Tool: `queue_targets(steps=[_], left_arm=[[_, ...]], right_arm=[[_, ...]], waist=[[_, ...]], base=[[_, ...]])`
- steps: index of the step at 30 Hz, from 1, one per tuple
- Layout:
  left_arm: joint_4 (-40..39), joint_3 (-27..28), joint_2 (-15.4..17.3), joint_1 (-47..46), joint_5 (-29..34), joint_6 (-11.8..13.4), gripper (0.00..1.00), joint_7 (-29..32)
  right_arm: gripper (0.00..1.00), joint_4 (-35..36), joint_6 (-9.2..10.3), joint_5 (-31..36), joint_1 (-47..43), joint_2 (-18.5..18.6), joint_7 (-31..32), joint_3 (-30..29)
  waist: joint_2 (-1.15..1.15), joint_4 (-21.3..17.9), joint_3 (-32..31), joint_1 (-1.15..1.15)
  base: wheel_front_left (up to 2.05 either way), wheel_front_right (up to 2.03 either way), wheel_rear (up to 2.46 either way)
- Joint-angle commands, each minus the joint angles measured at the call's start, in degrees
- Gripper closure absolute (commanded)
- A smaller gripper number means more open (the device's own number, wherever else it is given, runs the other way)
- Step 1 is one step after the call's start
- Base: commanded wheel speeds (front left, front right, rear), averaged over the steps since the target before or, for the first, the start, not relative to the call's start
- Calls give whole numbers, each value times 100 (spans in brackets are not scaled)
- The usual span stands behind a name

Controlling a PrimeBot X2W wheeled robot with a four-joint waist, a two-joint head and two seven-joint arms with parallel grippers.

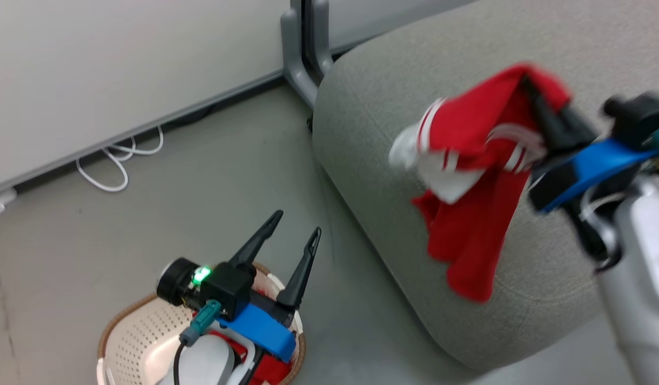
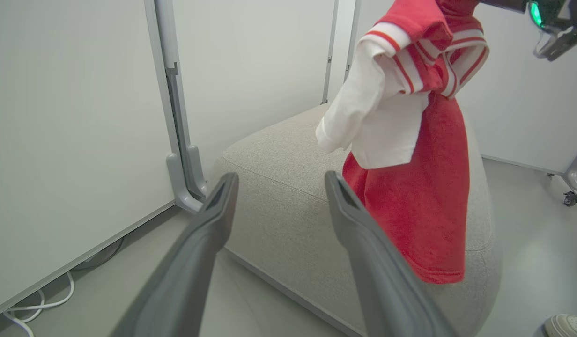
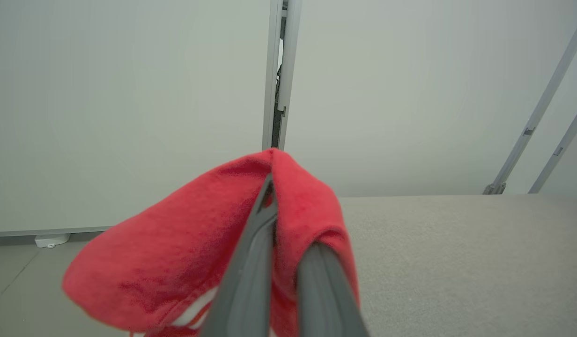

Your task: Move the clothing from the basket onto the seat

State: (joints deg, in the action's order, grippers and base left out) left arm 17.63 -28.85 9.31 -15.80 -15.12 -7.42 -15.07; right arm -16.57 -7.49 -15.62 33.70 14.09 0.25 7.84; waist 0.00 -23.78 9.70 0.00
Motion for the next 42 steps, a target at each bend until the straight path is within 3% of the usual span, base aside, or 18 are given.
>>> queue_targets(steps=[1, 9, 16, 25, 32, 37, 40, 41, 42], left_arm=[[-33, -19, 59, -146, 36, -6, 0, -16], [-231, -85, 243, -744, 152, -6, 0, -16], [-476, -108, 407, -1196, 280, -6, 0, -16], [-807, -181, 571, -1505, 439, -6, 0, -16], [-862, -153, 551, -1511, 502, -6, 0, -16], [-862, -101, 536, -1448, 501, -6, 0, -16], [-838, -81, 523, -1426, 483, -6, 0, -16], [-830, -81, 514, -1425, 480, -6, 0, -16], [-821, -92, 504, -1427, 474, -6, 0, -16]], right_arm=[[100, 26, -1, -60, 169, 91, 25, -65], [100, 75, -1, -335, 1589, 1231, 546, -1007], [100, -446, -1, -365, 2077, 1787, 346, -1982], [100, -1887, -1, -67, 1862, 1596, -422, -2848], [100, -2731, -1, 160, 1859, 1388, -888, -2791], [100, -3067, -1, 228, 1994, 1437, -1081, -2653], [81, -3198, -1, 265, 2067, 1471, -1156, -2596], [67, -3236, -1, 279, 2087, 1477, -1169, -2578], [43, -3266, -1, 291, 2113, 1486, -1185, -2558]], waist=[[0, 148, 341, 0], [0, 604, 1449, 0], [0, 959, 2347, 0], [0, 1244, 3058, 0], [0, 1263, 3183, 0], [0, 1253, 3172, 0], [0, 1251, 3141, 0], [0, 1256, 3126, 0], [0, 1263, 3109, 0]], base=[[0, 0, 0], [0, 0, 0], [0, 0, 0], [0, 0, 0], [0, 0, 0], [0, 0, 0], [0, 0, 0], [0, 0, 0], [0, 0, 0]])
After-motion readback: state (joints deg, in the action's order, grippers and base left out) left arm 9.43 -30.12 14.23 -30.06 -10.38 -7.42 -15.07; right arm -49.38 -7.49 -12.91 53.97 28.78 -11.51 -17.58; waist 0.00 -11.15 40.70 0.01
